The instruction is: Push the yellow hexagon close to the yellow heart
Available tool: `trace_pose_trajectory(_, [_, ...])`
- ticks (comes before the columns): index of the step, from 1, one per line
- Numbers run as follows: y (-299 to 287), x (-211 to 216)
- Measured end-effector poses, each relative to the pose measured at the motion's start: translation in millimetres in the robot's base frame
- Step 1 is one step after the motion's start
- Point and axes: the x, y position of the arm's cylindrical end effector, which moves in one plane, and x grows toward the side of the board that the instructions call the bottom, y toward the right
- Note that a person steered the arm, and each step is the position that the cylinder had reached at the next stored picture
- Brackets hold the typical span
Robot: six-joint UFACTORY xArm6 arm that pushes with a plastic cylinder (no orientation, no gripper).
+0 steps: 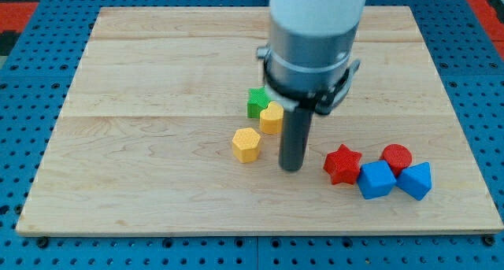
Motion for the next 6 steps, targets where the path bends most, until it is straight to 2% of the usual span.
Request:
trace_pose_trajectory(1, [-88, -5])
trace_pose_trajectory(2, [-78, -56])
trace_pose_trajectory(3, [-73, -63])
trace_pose_trajectory(4, [-96, -31])
trace_pose_trajectory(5, [-39, -7])
trace_pose_trajectory(6, [-12, -35])
